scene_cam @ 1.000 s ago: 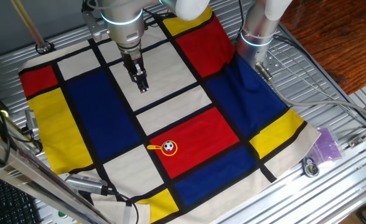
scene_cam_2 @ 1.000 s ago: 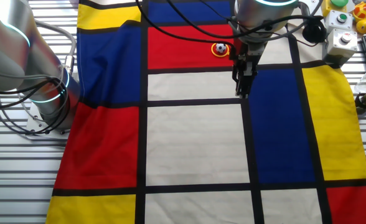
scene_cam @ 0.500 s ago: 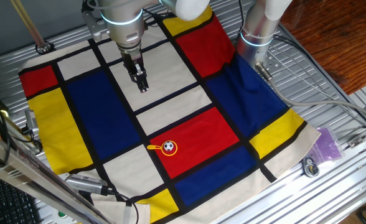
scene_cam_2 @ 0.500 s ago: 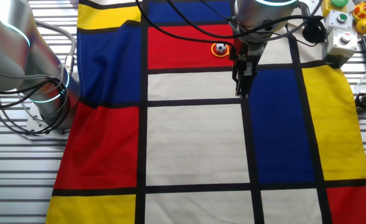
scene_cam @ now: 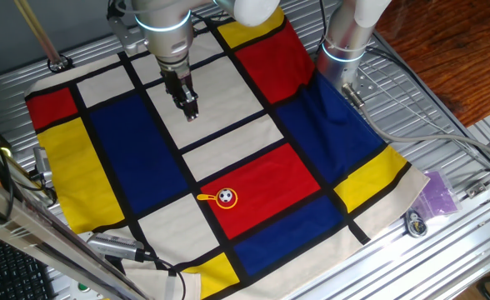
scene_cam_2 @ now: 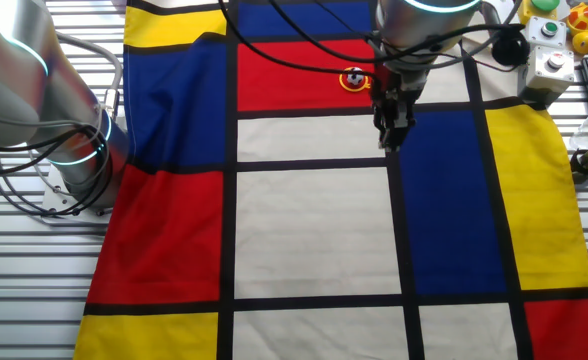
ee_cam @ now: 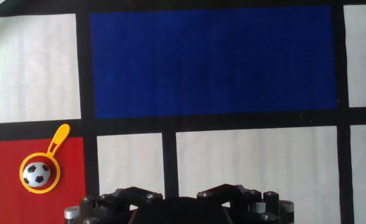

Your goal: Remove the bubble ring from the ball

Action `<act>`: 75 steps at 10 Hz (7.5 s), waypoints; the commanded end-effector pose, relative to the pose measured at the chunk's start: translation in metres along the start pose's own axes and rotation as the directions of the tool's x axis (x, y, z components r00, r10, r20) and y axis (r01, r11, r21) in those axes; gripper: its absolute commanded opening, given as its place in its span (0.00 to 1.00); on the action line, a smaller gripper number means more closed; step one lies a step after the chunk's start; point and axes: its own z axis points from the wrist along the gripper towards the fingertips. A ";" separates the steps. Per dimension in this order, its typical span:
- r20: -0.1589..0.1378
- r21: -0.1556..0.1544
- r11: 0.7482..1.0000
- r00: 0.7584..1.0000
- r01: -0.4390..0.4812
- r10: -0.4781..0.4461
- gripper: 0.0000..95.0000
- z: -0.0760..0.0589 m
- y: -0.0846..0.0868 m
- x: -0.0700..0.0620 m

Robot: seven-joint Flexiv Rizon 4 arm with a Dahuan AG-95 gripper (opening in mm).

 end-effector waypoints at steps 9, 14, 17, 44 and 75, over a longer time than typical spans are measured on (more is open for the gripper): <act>0.003 0.002 0.999 0.999 0.040 -0.040 0.00 0.025 0.034 -0.022; 0.006 0.007 0.999 0.999 0.040 -0.040 0.00 0.030 0.033 -0.017; 0.013 0.002 0.998 0.998 0.055 -0.055 0.00 0.026 0.024 -0.023; 0.009 -0.015 0.951 0.951 0.310 -0.309 0.60 0.111 0.174 -0.042; 0.001 -0.069 0.965 0.967 0.253 -0.253 0.60 0.155 0.205 -0.033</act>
